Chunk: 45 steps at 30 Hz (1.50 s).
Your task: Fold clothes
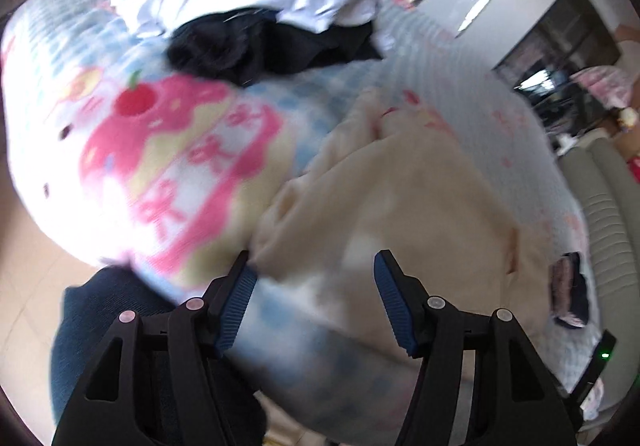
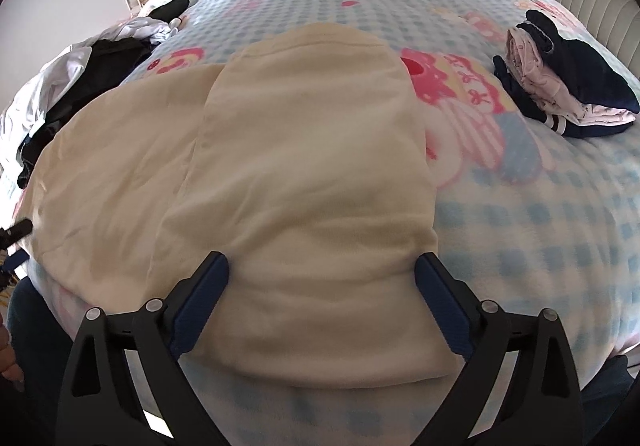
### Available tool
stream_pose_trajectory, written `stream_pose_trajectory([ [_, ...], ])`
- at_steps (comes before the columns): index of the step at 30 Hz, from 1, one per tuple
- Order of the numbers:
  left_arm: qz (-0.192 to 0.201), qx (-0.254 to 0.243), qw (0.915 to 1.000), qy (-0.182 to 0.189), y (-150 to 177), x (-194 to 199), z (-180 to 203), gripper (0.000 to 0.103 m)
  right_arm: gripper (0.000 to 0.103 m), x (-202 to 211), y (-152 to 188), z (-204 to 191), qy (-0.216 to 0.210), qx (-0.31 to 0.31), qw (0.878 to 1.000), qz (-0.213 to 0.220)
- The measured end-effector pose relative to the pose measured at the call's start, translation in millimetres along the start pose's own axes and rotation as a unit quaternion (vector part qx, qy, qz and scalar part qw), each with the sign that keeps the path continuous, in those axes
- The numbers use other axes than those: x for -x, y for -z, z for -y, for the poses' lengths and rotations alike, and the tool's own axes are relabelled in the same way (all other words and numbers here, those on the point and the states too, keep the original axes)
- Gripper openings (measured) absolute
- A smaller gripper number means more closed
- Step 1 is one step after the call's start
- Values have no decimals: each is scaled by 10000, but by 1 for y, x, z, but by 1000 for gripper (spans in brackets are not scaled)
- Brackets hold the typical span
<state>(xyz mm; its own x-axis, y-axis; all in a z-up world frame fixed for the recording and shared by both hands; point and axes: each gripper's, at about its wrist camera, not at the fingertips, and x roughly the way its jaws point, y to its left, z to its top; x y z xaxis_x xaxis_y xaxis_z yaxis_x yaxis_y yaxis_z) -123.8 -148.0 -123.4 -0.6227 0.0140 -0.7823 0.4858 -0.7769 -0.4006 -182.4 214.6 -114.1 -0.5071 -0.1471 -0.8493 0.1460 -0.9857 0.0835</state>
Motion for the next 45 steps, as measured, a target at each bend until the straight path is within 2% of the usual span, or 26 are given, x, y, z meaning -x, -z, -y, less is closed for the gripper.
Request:
stream_pose_trajectory([
  [2, 50, -169, 9998, 76, -3, -4, 7, 62, 95, 4, 0, 1, -3, -40, 10000, -22],
  [5, 125, -422, 9988, 190, -9, -10, 17, 62, 81, 20, -2, 4, -25, -144, 9999, -6],
  [6, 150, -507, 9983, 228, -10, -13, 20, 60, 80, 29, -3, 6, -55, -194, 9998, 52],
  [7, 172, -597, 9978, 245, -12, -15, 24, 44, 81, 38, -3, 8, -89, -250, 9996, 109],
  [9, 148, -908, 9957, -89, -13, -20, 36, 23, 83, 50, -3, 16, -192, -417, 9987, 201],
  [10, 202, -1206, 9925, -31, -8, -15, 53, 17, 83, 51, -3, 21, -181, -478, 9985, 191],
  [11, 257, -1502, 9883, 27, -3, -10, 71, 15, 83, 52, -3, 26, -165, -538, 9983, 179],
  [13, 365, -2091, 9771, 143, 6, -1, 106, 14, 83, 51, -1, 37, -91, -653, 9977, 149],
  [15, 472, -2672, 9621, 258, 16, 8, 140, 13, 83, 50, 3, 50, -168, -845, 9962, 95],
  [18, 615, -3518, 9330, 441, 31, 21, 192, 13, 83, 51, 7, 70, -382, -1160, 9925, 104],
  [20, 441, -3956, 9138, 809, 57, 16, 223, 13, 83, 58, 6, 76, -414, -1227, 9913, 232],
  [23, 181, -4552, 8837, 1077, 103, 3, 252, 13, 83, 68, 5, 85, -498, -1278, 9897, 397],
  [26, -209, -4875, 8658, 1107, 133, -9, 258, 14, 83, 72, 5, 91, -663, -1339, 9876, 472],
  [27, -398, -4986, 8591, 1086, 140, -15, 257, 23, 84, 71, 4, 92, -788, -1372, 9864, 452],
  [29, -660, -5012, 8565, 1042, 145, -22, 249, 32, 85, 65, 3, 92, -1127, -1416, 9828, 372],
  [31, -682, -4900, 8582, 1372, 138, -8, 240, 51, 86, 56, -1, 86, -1512, -1353, 9788, 267],
  [33, -621, -4693, 8652, 1654, 130, 8, 229, 56, 89, 48, -8, 74, -1727, -1171, 9778, 206],
  [35, -592, -4461, 8746, 1804, 120, 21, 214, 57, 89, 38, -16, 56, -1904, -891, 9776, 68],
  [39, -634, -3971, 9008, 1637, 100, 24, 176, 58, 90, 19, -34, 17, -2211, -392, 9744, -133],
  [42, -687, -3493, 9218, 1535, 83, 21, 146, 58, 94, 8, -52, -5, -2237, -97, 9745, -140],
  [45, -670, -2755, 9444, 1666, 54, 16, 119, 58, 95, -7, -69, -23, -2208, 186, 9749, -213],
])
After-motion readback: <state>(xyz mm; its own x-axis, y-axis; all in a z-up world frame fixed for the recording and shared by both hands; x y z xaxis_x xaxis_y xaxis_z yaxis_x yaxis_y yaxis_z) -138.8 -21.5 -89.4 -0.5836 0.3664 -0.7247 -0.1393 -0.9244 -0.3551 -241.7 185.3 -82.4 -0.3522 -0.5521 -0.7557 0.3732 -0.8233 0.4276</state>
